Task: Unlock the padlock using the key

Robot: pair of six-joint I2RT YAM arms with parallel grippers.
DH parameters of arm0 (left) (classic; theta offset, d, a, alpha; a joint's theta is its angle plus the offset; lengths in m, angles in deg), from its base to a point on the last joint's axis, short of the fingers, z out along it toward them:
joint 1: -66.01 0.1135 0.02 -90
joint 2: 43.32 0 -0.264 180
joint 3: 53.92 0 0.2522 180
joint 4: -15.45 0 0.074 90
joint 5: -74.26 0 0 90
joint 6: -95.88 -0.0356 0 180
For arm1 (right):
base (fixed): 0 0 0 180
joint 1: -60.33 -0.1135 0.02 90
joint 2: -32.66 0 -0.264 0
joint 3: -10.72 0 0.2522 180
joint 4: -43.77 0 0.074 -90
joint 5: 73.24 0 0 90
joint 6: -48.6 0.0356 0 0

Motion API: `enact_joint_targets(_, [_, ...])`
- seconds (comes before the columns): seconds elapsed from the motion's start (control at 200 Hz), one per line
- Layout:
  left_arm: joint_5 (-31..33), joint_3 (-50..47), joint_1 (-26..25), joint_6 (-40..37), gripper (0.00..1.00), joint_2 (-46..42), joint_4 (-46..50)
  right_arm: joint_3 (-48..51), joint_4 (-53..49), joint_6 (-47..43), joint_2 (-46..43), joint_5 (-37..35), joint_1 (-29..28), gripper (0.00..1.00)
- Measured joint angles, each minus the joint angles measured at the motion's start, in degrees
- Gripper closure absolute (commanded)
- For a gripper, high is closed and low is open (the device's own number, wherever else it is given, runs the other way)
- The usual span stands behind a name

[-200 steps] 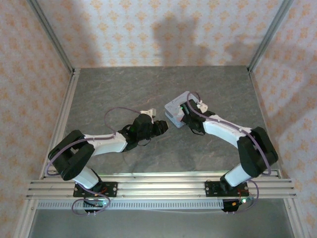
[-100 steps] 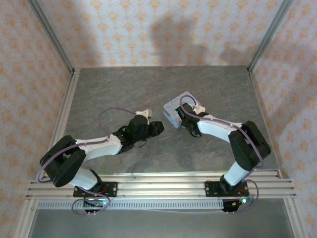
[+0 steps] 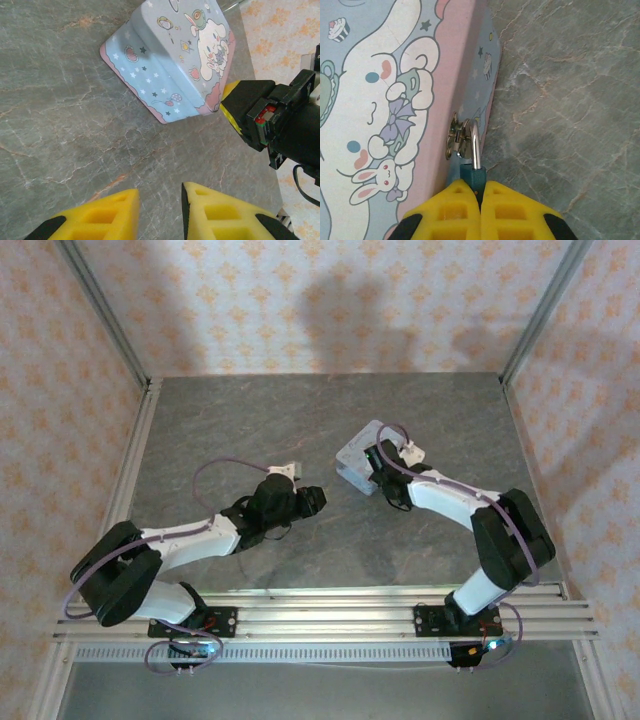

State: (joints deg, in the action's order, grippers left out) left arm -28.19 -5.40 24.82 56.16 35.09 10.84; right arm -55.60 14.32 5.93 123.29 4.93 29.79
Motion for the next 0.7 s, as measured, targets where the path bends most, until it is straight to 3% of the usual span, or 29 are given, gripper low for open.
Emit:
enact_joint_targets(0.32, [2.7,0.0,0.0,-2.4,0.70,-6.0,5.4,1.7,4.9,-0.9,3.5,6.8,5.4,1.00])
enact_joint_targets(0.701, [7.0,-2.6,0.1,-4.5,0.67,-13.2,9.0,4.6,8.5,-6.8,1.3,15.5,12.1,1.00])
